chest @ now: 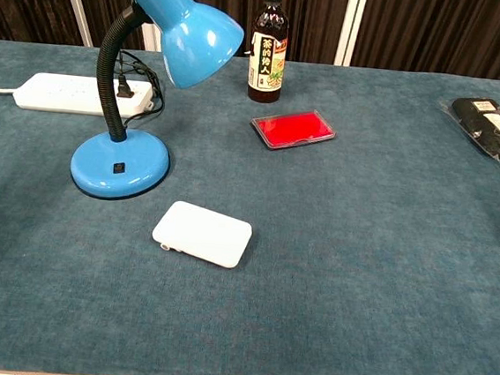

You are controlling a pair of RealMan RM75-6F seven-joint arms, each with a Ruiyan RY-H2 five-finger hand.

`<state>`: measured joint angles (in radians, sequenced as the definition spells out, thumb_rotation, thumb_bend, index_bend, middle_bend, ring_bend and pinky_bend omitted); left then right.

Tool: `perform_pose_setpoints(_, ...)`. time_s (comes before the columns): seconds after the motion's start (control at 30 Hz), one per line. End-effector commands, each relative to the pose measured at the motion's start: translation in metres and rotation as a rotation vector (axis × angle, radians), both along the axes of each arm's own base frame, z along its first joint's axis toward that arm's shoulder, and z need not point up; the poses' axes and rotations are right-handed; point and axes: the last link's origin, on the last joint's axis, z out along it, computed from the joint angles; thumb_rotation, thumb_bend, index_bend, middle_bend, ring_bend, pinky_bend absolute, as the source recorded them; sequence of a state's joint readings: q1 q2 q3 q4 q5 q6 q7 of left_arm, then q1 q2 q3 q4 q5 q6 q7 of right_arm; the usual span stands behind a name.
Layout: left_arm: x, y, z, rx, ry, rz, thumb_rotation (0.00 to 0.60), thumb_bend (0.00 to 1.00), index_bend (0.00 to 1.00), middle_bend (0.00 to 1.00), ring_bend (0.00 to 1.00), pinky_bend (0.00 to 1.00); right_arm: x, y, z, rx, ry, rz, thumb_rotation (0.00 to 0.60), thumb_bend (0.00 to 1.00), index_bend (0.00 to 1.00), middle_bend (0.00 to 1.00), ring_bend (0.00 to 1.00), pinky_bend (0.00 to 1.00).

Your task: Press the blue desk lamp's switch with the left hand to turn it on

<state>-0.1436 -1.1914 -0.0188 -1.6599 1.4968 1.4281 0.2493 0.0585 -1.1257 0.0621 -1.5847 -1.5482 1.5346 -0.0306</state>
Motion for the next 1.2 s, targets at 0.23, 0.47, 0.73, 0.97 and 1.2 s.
perform_pose_setpoints(0.23, 0.0, -0.001, -0.001, -0.001, 0.006, 0.002, 0.6, 0.1, 0.0, 0.0, 0.0, 0.0, 0.0, 0.0, 0.0, 0.004, -0.005, 0.003, 0.6, 0.25, 0.0, 0.0, 0.0, 0.0)
perform_pose_setpoints(0.47, -0.001, -0.001, -0.001, -0.011, 0.01, 0.007, 0.6, 0.1, 0.0, 0.0, 0.0, 0.0, 0.001, 0.0, -0.001, 0.004, -0.004, 0.002, 0.6, 0.25, 0.0, 0.0, 0.0, 0.0)
perform_pose_setpoints(0.73, 0.002, 0.0, -0.002, -0.028, 0.049, -0.006, 0.6, 0.15, 0.0, 0.28, 0.37, 0.42, 0.001, 0.001, 0.0, -0.002, -0.005, 0.002, 0.6, 0.25, 0.0, 0.0, 0.0, 0.0)
perform_pose_setpoints(0.97, 0.024, 0.022, -0.026, -0.106, 0.13, -0.046, 0.6, 0.38, 0.0, 0.81, 0.85, 0.82, 0.002, 0.001, 0.0, 0.009, -0.011, 0.012, 0.6, 0.25, 0.0, 0.0, 0.0, 0.0)
perform_pose_setpoints(1.2, 0.056, 0.045, -0.067, -0.239, 0.152, -0.012, 0.6, 0.47, 0.0, 0.87, 0.9, 0.85, 0.002, 0.001, 0.0, 0.009, -0.019, 0.007, 0.6, 0.25, 0.0, 0.0, 0.0, 0.0)
